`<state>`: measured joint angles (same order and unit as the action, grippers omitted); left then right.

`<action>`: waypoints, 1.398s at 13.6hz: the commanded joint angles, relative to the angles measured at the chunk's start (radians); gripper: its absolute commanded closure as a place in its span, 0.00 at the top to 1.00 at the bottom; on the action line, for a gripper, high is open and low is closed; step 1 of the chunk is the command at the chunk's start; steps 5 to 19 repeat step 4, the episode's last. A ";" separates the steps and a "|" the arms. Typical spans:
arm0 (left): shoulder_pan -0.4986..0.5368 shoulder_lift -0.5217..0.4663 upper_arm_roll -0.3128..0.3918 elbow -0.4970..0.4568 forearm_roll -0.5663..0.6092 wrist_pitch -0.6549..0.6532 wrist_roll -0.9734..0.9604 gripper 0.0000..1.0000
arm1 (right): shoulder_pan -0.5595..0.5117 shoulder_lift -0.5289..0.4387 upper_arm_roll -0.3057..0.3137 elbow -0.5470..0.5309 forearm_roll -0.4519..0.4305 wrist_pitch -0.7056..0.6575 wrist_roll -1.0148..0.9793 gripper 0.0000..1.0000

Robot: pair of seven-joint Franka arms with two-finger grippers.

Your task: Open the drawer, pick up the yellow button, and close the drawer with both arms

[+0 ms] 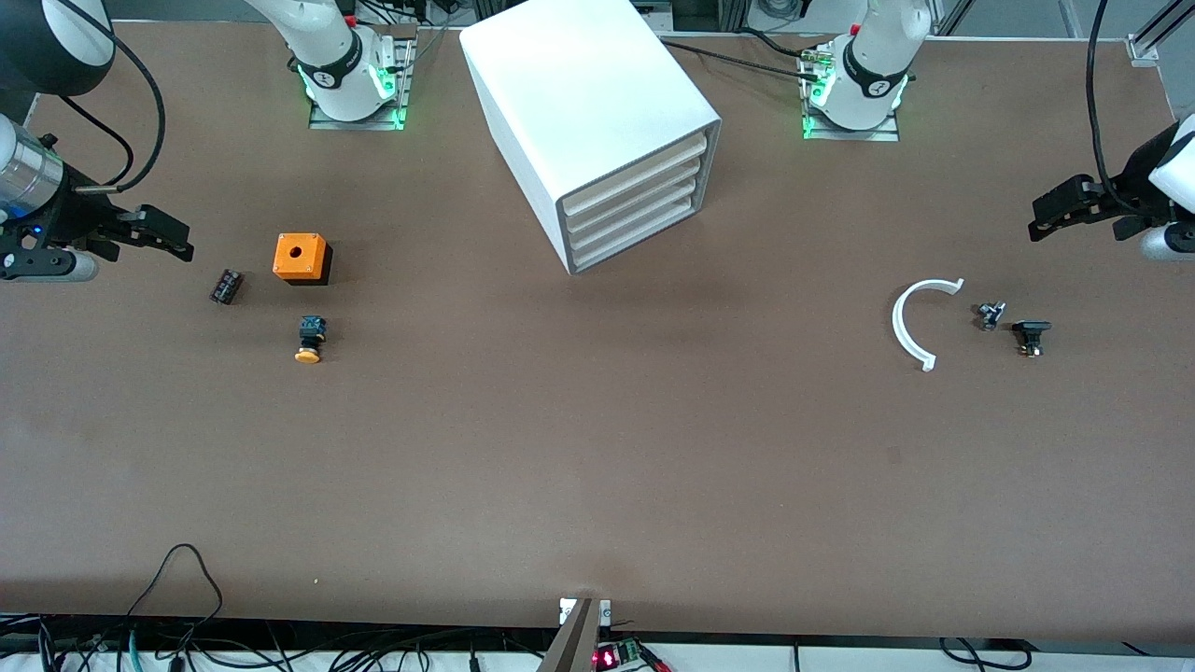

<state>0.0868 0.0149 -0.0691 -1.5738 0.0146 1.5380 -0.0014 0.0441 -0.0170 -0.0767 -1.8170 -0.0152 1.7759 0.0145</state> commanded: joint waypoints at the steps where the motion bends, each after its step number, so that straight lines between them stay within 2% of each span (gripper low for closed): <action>1: 0.001 -0.006 0.003 0.015 -0.019 -0.021 0.023 1.00 | -0.001 -0.008 0.005 -0.008 -0.014 0.003 0.052 1.00; 2: 0.001 -0.006 0.003 0.015 -0.019 -0.021 0.023 1.00 | -0.001 -0.009 0.002 -0.008 -0.009 0.002 -0.034 1.00; 19: 0.001 -0.006 0.003 0.015 -0.019 -0.021 0.023 1.00 | 0.000 -0.011 0.006 -0.002 -0.009 0.002 -0.012 1.00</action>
